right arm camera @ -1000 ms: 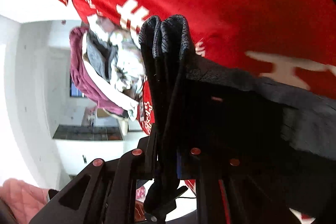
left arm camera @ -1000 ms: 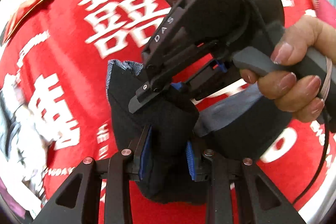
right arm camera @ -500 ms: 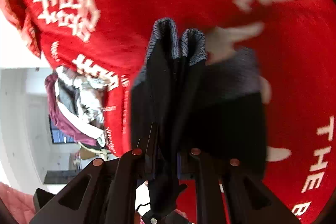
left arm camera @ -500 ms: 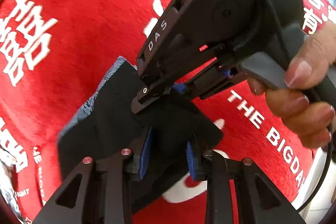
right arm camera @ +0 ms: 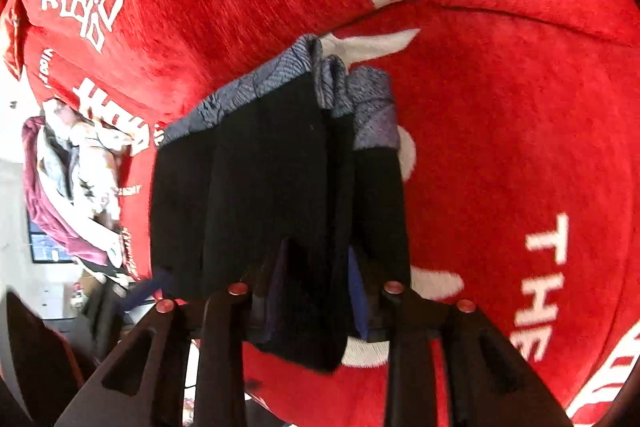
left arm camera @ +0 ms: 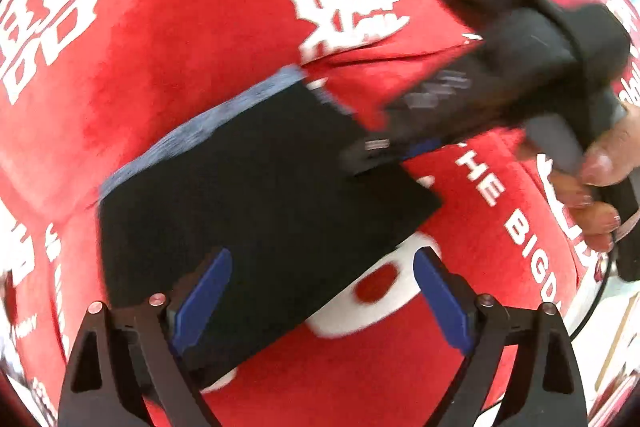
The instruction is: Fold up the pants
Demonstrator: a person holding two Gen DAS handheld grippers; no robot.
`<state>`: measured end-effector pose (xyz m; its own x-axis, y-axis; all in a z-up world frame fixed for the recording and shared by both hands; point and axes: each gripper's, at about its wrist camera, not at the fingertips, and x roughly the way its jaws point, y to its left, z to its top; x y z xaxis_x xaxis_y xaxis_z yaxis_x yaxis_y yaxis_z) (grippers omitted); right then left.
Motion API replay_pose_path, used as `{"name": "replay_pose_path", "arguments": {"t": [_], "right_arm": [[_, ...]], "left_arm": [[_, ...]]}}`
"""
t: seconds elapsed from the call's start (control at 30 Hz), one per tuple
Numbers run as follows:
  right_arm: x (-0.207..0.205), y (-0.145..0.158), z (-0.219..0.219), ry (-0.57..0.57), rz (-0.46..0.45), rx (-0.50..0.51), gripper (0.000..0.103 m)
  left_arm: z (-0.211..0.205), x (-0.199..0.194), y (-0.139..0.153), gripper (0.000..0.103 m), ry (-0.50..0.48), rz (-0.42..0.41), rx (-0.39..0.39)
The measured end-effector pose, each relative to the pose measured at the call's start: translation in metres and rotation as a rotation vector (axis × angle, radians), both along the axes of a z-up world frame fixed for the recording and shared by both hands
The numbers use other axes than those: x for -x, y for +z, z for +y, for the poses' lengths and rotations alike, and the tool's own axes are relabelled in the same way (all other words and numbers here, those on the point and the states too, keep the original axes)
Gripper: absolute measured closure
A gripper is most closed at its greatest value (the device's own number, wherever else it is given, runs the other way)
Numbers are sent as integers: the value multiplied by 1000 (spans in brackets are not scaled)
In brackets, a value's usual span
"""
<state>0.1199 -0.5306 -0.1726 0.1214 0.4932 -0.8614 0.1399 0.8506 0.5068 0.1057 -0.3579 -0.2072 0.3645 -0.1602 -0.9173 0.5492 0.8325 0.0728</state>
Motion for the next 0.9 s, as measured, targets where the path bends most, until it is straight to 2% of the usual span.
{"name": "replay_pose_path", "arguments": {"t": [0.07, 0.1, 0.17, 0.23, 0.37, 0.5, 0.6, 0.8, 0.87, 0.9], "right_arm": [[9, 4, 2, -3, 6, 46, 57], [15, 6, 1, 0, 5, 85, 46], [23, 6, 10, 15, 13, 171, 38], [35, 3, 14, 8, 20, 218, 38], [44, 4, 14, -80, 34, 219, 35], [44, 14, 24, -65, 31, 291, 34], [43, 24, 30, -33, 19, 325, 34], [39, 27, 47, 2, 26, 323, 34], [39, 25, 41, -7, 27, 319, 34], [38, 25, 39, -18, 29, 309, 34]], "left_arm": [[20, -4, 4, 10, 44, 9, -19], [32, -8, 7, 10, 78, 15, -30], [55, -18, 8, 10, 144, 30, -42], [78, -30, 3, 10, 218, 53, -49], [113, -44, -5, 10, 360, 98, -59], [142, -55, -13, 10, 465, 160, -25], [153, -60, -18, 10, 498, 186, -17], [165, -64, -27, 10, 520, 226, 4], [166, -65, -29, 0, 520, 226, -5], [168, -66, -29, 0, 521, 222, -6]]}}
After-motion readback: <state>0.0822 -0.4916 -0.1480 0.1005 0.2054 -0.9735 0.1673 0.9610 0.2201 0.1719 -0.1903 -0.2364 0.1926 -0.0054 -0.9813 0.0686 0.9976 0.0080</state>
